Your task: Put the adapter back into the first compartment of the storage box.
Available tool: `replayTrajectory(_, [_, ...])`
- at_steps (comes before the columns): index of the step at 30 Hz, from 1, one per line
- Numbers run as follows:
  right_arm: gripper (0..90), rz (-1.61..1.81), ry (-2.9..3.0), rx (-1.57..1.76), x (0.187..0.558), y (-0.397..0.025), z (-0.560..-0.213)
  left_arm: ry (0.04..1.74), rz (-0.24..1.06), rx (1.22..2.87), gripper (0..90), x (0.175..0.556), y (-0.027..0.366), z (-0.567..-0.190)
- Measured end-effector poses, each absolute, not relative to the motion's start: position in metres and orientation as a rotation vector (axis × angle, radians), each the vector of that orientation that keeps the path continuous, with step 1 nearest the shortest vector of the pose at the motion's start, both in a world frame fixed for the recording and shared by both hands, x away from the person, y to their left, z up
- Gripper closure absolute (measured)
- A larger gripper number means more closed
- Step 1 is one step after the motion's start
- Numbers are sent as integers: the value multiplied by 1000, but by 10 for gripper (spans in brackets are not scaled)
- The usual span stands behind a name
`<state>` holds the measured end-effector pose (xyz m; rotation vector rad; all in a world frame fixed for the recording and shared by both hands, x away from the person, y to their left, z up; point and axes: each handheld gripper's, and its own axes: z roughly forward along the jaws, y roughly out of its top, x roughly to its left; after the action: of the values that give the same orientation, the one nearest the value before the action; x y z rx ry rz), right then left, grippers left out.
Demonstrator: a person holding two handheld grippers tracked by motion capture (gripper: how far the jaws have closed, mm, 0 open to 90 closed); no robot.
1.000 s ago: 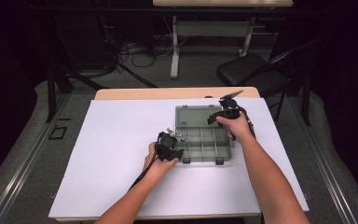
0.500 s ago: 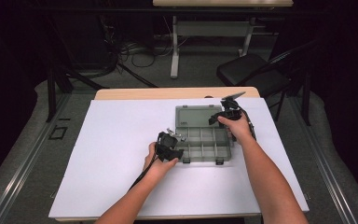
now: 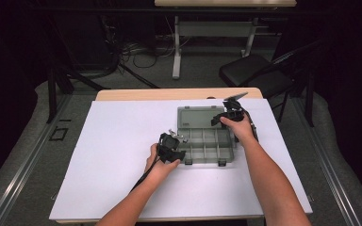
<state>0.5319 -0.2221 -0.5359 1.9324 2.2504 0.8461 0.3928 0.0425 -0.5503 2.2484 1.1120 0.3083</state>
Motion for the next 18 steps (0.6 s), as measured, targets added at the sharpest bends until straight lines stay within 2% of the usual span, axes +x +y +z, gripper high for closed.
replayTrajectory(18, [322, 870, 2217, 1923, 530, -225, -532, 1112, 306, 2247, 564, 393, 42, -550])
